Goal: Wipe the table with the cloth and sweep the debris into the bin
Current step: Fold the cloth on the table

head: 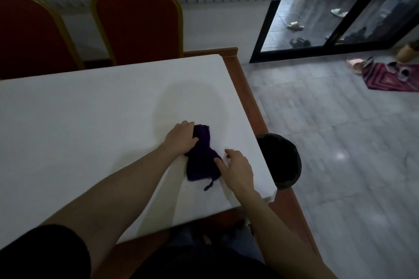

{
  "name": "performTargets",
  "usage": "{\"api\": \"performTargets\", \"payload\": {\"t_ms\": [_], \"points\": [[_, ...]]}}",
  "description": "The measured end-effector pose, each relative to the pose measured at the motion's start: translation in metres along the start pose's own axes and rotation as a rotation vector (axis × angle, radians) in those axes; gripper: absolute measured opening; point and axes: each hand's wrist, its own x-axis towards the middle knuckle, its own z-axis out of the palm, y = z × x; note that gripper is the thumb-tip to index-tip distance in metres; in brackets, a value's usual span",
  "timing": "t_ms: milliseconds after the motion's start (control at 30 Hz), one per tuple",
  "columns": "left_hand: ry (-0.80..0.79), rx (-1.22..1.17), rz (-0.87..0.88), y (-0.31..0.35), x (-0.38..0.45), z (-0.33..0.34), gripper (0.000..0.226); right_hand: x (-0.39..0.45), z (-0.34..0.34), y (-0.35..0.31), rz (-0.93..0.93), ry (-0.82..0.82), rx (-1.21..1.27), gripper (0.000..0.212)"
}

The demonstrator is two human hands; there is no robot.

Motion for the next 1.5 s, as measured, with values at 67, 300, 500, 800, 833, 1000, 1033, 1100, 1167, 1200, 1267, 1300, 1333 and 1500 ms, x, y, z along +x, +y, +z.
{"api": "performTargets", "payload": {"t_ms": [67, 300, 500, 800, 833, 1000, 1033, 1100, 1167, 1200, 1267, 1300, 1333, 1500], "points": [[0.028, -0.007, -0.008, 0.000, 0.002, -0.001, 0.031, -0.006, 0.013, -0.007, 0.000, 0.004, -0.038, 0.041], [-0.050, -0.309, -0.118, -0.011, 0.005, -0.012, 0.028, -0.013, 0.033, -0.021, 0.074, 0.064, -0.077, 0.054], [-0.164, -0.502, 0.125, -0.013, -0.016, -0.028, 0.018, -0.009, 0.033, -0.021, 0.080, 0.047, 0.047, 0.058], [-0.229, -0.483, 0.391, 0.003, -0.050, -0.061, 0.010, 0.007, 0.015, -0.009, 0.011, -0.110, 0.355, 0.044], [-0.198, -0.500, 0.379, 0.004, -0.052, -0.063, 0.010, 0.008, 0.011, -0.008, 0.020, -0.145, 0.434, 0.042], [-0.041, -0.713, 0.211, 0.001, -0.058, -0.069, 0.019, 0.015, -0.017, -0.010, 0.036, -0.236, 0.751, 0.032], [-0.011, -0.768, 0.154, -0.001, -0.059, -0.067, 0.020, 0.018, -0.021, -0.010, 0.049, -0.248, 0.799, 0.032], [0.043, -0.878, 0.038, -0.003, -0.061, -0.061, 0.023, 0.023, -0.028, -0.010, 0.079, -0.279, 0.881, 0.032], [0.080, -0.970, -0.066, -0.005, -0.063, -0.053, 0.025, 0.028, -0.033, -0.013, 0.110, -0.310, 0.945, 0.032], [0.097, -1.010, -0.115, -0.006, -0.064, -0.049, 0.025, 0.031, -0.035, -0.014, 0.128, -0.322, 0.972, 0.033], [0.136, -1.076, -0.208, -0.008, -0.069, -0.042, 0.026, 0.037, -0.036, -0.020, 0.181, -0.349, 1.019, 0.038], [0.158, -1.102, -0.250, -0.011, -0.071, -0.039, 0.027, 0.040, -0.035, -0.024, 0.208, -0.365, 1.034, 0.041], [0.180, -1.128, -0.289, -0.016, -0.073, -0.036, 0.028, 0.044, -0.034, -0.028, 0.228, -0.383, 1.038, 0.044], [0.282, -1.263, -0.437, -0.047, -0.095, -0.026, 0.031, 0.054, -0.016, -0.057, 0.239, -0.480, 0.967, 0.042]]}}
